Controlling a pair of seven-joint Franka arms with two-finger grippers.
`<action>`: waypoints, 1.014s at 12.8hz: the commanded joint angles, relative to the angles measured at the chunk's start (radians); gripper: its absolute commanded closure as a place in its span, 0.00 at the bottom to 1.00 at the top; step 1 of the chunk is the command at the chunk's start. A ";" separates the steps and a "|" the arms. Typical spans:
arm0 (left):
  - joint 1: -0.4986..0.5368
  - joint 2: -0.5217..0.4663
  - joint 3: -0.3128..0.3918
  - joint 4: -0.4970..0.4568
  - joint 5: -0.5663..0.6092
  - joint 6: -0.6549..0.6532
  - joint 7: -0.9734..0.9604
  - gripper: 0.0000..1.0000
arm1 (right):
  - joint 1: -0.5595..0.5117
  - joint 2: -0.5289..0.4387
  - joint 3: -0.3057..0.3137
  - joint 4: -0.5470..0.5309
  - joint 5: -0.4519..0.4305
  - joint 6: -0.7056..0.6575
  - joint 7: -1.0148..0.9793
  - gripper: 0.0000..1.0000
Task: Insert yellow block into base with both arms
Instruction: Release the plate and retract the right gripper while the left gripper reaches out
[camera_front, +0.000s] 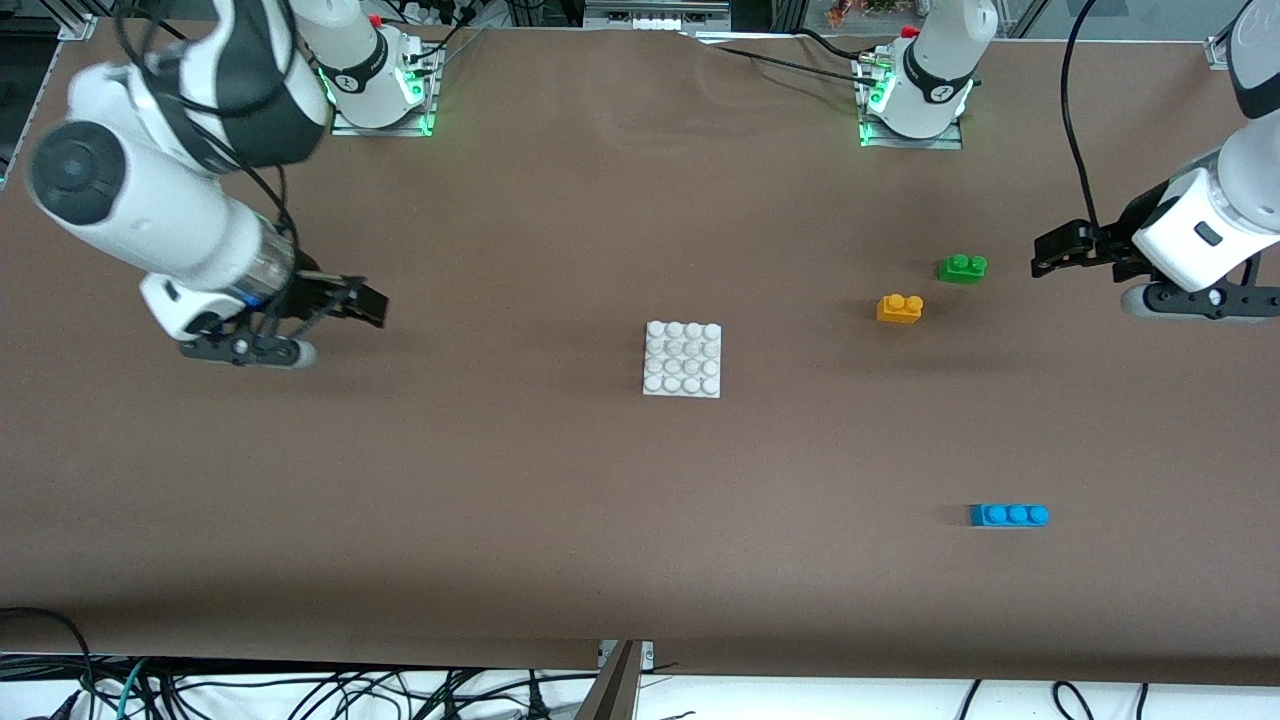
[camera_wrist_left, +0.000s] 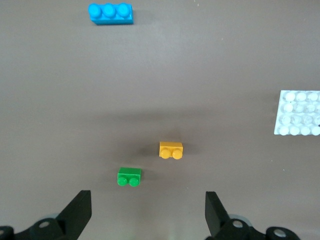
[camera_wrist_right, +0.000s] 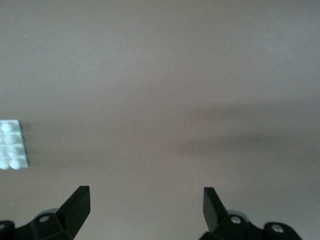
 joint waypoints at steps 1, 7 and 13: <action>0.004 -0.019 -0.012 -0.045 -0.025 -0.004 0.042 0.00 | -0.149 -0.074 0.094 -0.036 -0.044 -0.043 -0.111 0.00; 0.004 -0.129 -0.061 -0.306 -0.024 0.200 0.042 0.00 | -0.346 -0.157 0.243 -0.001 -0.122 -0.146 -0.224 0.00; 0.005 -0.182 -0.086 -0.524 -0.024 0.401 0.042 0.00 | -0.346 -0.142 0.235 0.066 -0.137 -0.181 -0.225 0.00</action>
